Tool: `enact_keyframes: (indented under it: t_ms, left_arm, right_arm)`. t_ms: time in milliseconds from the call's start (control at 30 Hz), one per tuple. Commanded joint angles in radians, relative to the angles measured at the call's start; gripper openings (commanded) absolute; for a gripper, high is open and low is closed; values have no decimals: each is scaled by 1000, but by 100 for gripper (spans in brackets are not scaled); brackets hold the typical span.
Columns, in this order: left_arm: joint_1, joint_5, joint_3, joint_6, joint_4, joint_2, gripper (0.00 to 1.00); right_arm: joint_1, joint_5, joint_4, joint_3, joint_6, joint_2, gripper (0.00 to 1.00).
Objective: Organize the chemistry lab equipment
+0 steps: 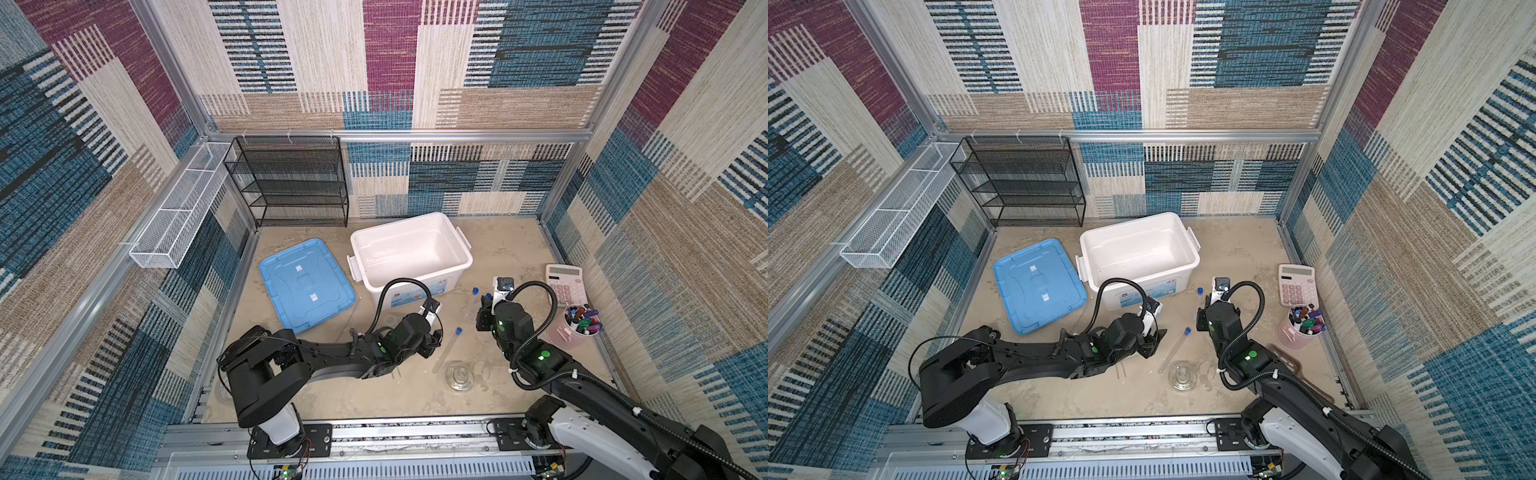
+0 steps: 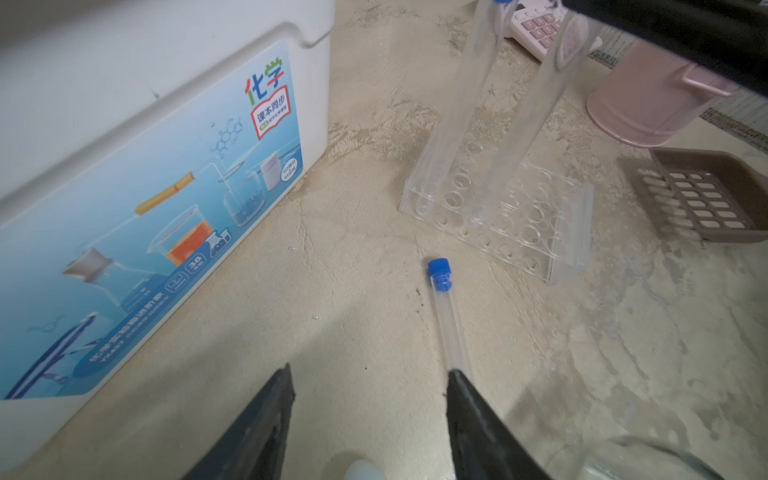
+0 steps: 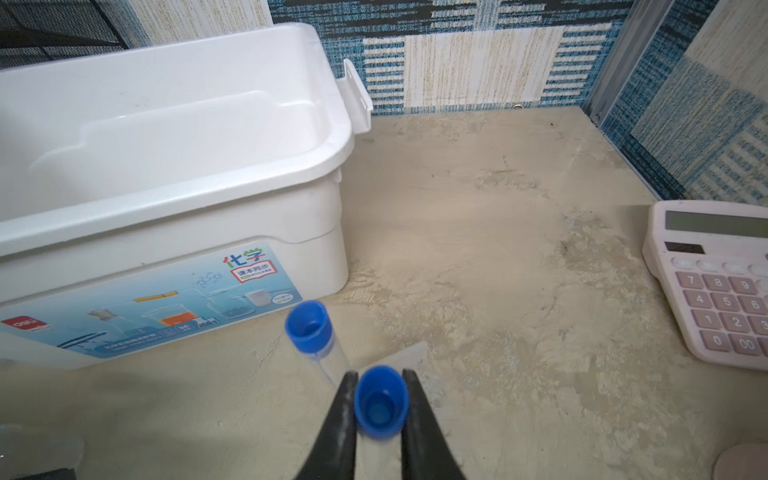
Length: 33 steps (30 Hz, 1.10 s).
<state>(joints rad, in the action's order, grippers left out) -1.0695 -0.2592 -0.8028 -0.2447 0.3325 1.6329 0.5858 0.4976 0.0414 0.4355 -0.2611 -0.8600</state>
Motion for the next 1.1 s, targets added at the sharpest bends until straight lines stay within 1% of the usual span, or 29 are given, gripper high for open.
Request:
enact_keyframes:
  t_ms: [0, 233, 467, 833, 967, 1067]
  left_arm:
    - [-1, -14, 0, -22, 0, 4, 61]
    - [-1, -22, 1, -21, -7, 0, 61]
    - [-1, -12, -2, -20, -11, 8, 61]
    - [0, 4, -28, -21, -45, 22, 61]
    - [0, 16, -35, -23, -55, 29, 60]
    - [-2, 27, -43, -24, -55, 38, 60]
  right_arm:
    - [9, 25, -52, 4, 6, -18, 13]
    - [23, 42, -86, 2, 2, -59, 12]
    - [35, 64, -87, -3, 3, -55, 12]
    - [42, 63, -109, -3, 11, -89, 12]
    - [43, 68, -107, -4, 15, -85, 13]
    - [43, 64, -108, -4, 20, -84, 18]
